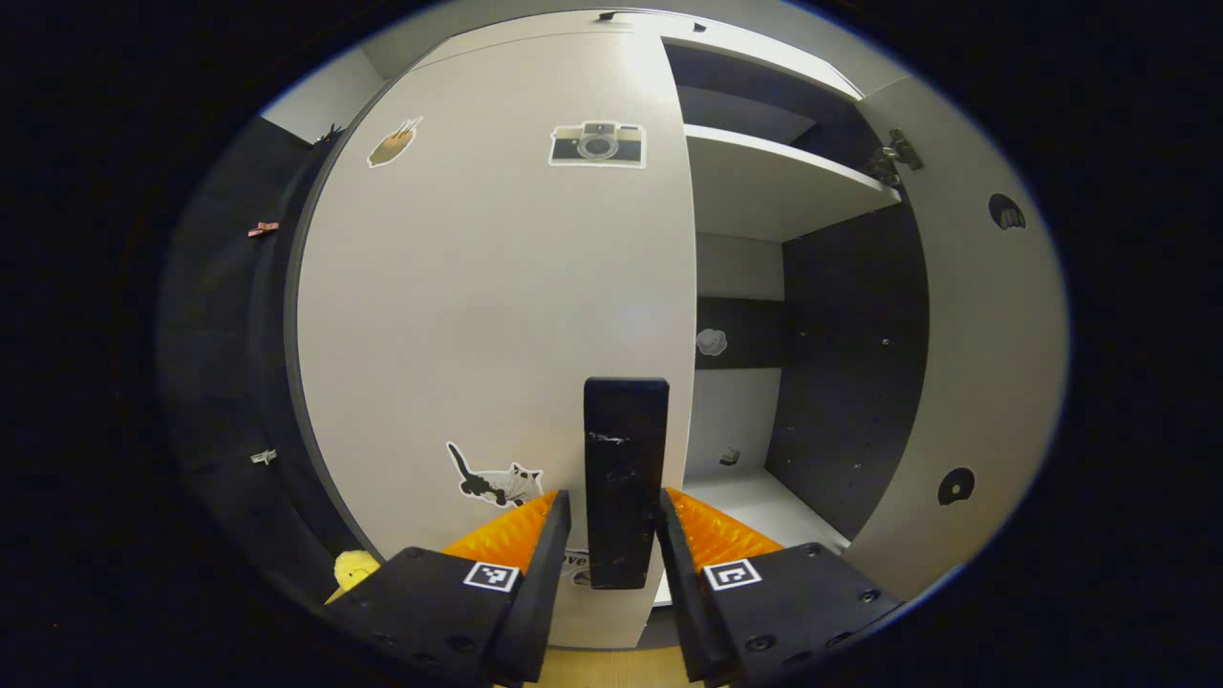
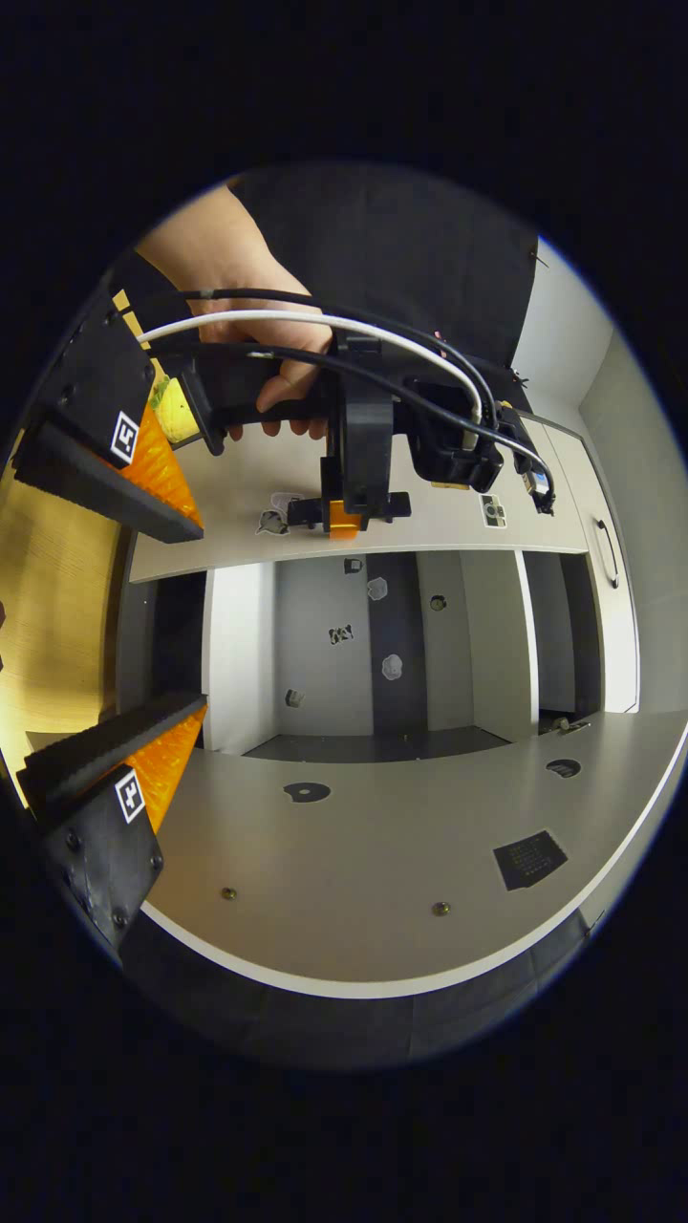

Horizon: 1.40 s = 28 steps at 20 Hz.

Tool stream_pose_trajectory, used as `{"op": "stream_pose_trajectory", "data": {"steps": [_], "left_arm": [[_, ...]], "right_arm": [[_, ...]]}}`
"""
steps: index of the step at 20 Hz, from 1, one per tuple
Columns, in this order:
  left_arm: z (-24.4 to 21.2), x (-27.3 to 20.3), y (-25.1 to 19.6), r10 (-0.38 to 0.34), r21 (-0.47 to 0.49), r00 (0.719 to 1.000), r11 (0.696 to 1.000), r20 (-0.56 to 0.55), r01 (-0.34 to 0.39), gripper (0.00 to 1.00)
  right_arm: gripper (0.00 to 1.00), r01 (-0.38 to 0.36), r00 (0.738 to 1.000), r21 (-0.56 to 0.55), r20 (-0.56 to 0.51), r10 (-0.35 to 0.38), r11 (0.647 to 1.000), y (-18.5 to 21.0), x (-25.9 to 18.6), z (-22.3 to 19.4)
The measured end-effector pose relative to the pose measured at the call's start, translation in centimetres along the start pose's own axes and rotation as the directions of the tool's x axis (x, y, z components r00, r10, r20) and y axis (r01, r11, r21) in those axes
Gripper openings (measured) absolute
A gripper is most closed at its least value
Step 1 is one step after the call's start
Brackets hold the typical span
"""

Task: Open the right door of the double-door shoe cabinet with the right hand, and open the left door with the left hand.

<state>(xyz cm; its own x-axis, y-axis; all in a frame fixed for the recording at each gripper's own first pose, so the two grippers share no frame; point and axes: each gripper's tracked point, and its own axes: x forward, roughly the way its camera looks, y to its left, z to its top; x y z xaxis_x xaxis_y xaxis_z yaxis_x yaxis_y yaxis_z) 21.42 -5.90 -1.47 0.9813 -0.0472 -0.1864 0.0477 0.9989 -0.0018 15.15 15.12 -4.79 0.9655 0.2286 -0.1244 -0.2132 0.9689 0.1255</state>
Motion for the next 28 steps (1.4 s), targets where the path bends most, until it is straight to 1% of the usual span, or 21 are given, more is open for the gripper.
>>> {"op": "stream_pose_trajectory", "data": {"steps": [1,2,3,5,6,7,10,11,13,16,20,23,26,28], "left_arm": [[0.0,0.0,-0.2,-0.004,-0.016,1.0,1.0,0.005,0.004,0.48],[-0.1,0.1,-0.3,-0.012,-0.023,1.0,1.0,0.004,0.012,0.46],[-0.1,-0.1,-0.4,-0.014,-0.015,1.0,1.0,0.001,0.014,0.4],[-0.2,0.0,-0.4,-0.01,0.014,1.0,1.0,0.005,0.01,0.35],[-0.2,0.0,-0.4,-0.011,0.013,1.0,1.0,0.009,0.011,0.33],[-0.3,0.0,-0.4,-0.014,0.013,1.0,1.0,0.012,0.014,0.29],[-0.4,-0.1,-0.5,-0.028,0.007,1.0,1.0,0.009,0.028,0.22],[-0.4,0.0,-0.5,-0.028,0.004,1.0,1.0,0.012,0.028,0.17],[-0.4,-0.2,-0.5,-0.017,0.014,1.0,1.0,0.021,0.017,0.13],[-0.5,-0.5,-0.4,-0.029,-0.009,0.999,1.0,0.017,0.029,0.13],[-0.6,-1.2,0.0,-0.066,0.011,0.998,0.998,0.023,0.066,0.13],[-0.6,-1.4,0.3,-0.094,0.002,0.995,0.996,0.024,0.094,0.13],[-0.5,-1.6,0.6,-0.134,-0.025,0.991,0.991,0.028,0.135,0.13],[-0.4,-1.7,0.8,-0.157,-0.018,0.987,0.987,0.039,0.158,0.13]], "right_arm": [[1.0,0.0,1.0,0.001,0.0,0.0,1.0,-0.1,0.0,0.0],[1.0,0.0,1.0,0.003,-0.002,0.0,1.0,-0.2,0.3,-0.2],[1.0,0.0,1.0,0.004,-0.006,0.0,1.0,-0.2,0.3,-0.3],[1.0,0.0,1.0,0.008,-0.012,0.0,1.0,-0.3,0.4,-0.7],[1.0,-0.002,1.0,0.009,-0.015,0.002,1.0,-0.3,0.4,-0.8],[1.0,-0.004,1.0,0.008,-0.019,0.005,1.0,-0.2,0.4,-1.0],[1.0,-0.001,1.0,-0.002,-0.023,0.001,1.0,-0.4,0.4,-1.2],[1.0,0.0,1.0,-0.003,-0.022,0.0,1.0,-0.4,0.4,-1.2],[1.0,0.005,1.0,-0.007,-0.028,-0.005,1.0,-0.3,0.4,-1.4],[1.0,0.014,1.0,-0.005,-0.027,-0.014,1.0,-0.4,0.4,-1.3],[1.0,0.019,0.999,-0.002,-0.041,-0.019,1.0,0.9,-0.2,-1.8],[1.0,0.032,0.998,-0.011,-0.051,-0.032,0.999,1.9,-0.9,-2.1],[1.0,0.057,0.997,-0.018,-0.051,-0.058,0.998,2.7,-1.4,-2.1],[1.0,0.091,0.995,-0.017,-0.043,-0.092,0.996,2.6,-1.7,-1.9]]}}
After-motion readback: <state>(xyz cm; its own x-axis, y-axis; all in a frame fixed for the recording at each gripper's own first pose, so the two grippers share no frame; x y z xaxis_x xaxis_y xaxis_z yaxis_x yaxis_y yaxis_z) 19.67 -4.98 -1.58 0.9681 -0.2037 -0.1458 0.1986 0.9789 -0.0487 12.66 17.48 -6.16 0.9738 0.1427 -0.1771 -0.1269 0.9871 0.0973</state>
